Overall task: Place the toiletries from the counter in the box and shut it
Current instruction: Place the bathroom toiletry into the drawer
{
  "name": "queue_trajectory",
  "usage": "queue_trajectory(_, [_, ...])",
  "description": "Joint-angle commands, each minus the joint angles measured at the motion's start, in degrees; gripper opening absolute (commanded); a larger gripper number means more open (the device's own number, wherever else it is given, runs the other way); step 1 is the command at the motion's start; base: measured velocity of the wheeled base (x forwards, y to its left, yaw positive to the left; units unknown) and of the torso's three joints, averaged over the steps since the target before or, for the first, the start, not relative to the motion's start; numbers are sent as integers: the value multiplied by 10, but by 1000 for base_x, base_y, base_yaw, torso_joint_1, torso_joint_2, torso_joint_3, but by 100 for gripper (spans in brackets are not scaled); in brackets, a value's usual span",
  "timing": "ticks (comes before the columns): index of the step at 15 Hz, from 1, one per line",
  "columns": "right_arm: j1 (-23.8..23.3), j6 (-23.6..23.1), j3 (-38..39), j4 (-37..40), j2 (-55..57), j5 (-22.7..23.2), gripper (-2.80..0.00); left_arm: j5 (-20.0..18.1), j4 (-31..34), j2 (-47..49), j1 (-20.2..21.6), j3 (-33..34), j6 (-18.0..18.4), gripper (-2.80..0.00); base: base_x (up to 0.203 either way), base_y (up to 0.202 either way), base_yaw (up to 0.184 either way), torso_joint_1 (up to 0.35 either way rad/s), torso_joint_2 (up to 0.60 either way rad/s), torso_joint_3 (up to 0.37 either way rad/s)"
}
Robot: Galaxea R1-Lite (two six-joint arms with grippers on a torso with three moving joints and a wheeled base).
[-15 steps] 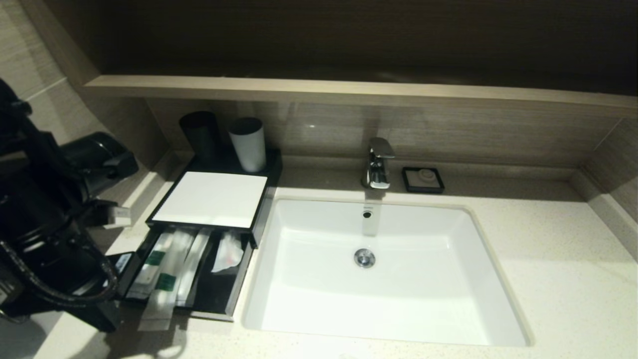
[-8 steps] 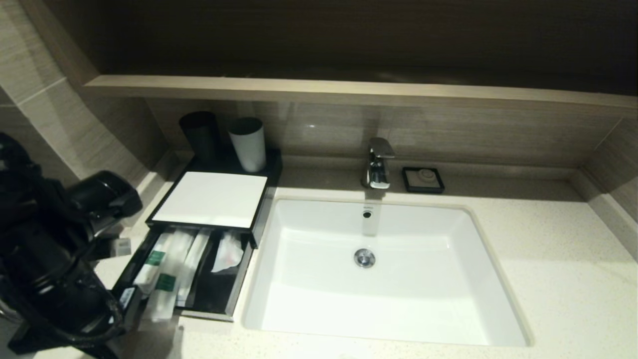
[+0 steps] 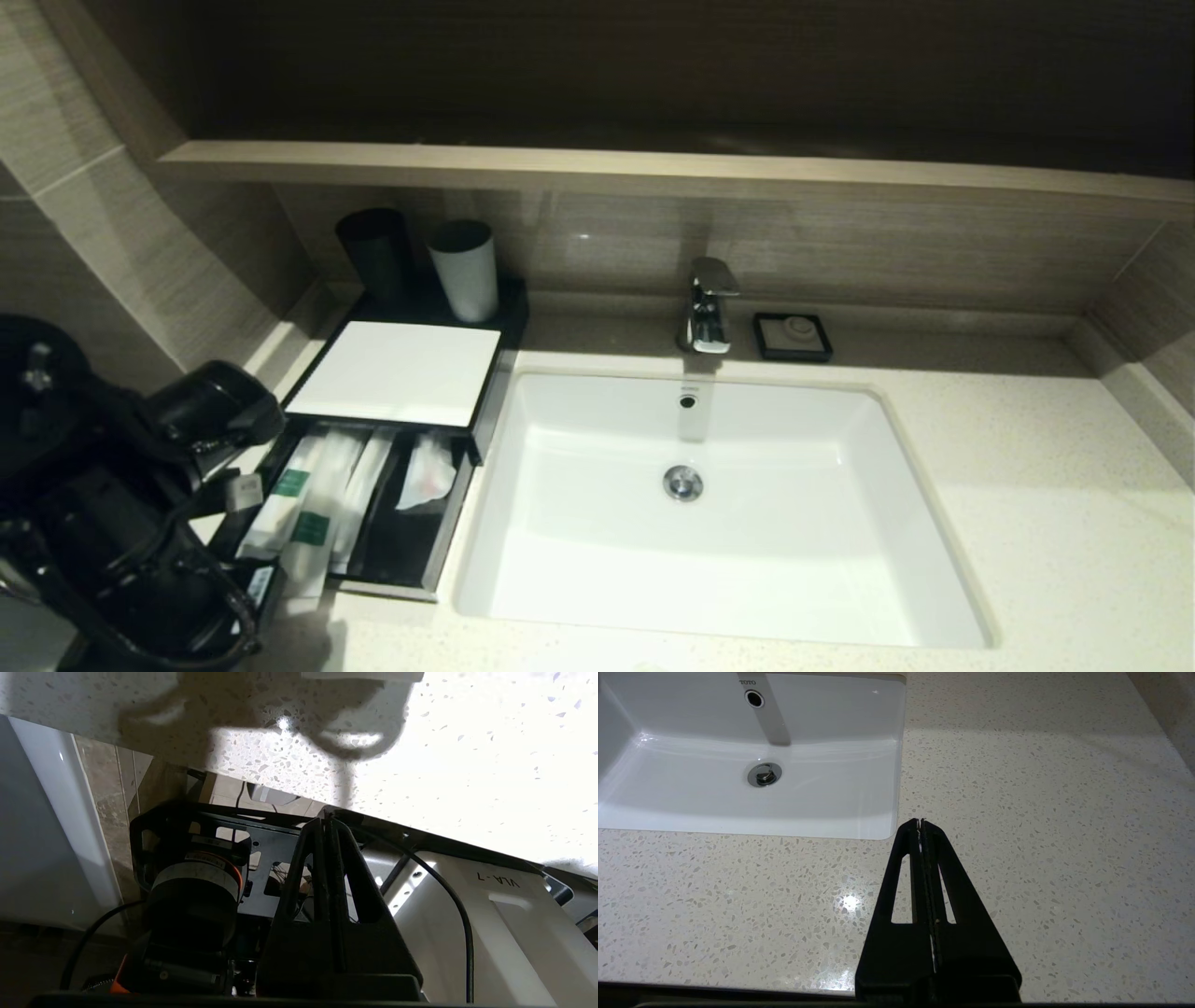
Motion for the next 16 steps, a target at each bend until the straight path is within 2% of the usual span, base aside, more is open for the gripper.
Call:
queue_trajectory(1, [0, 0, 0, 0, -1, 0, -280, -1, -4, 13, 1, 4, -4, -280, 0, 0, 0, 0, 0, 0])
queue_trajectory(16, [0, 0, 0, 0, -1, 0, -280, 5, -34, 52, 1, 0, -13, -280, 0, 0, 0, 0, 0, 0])
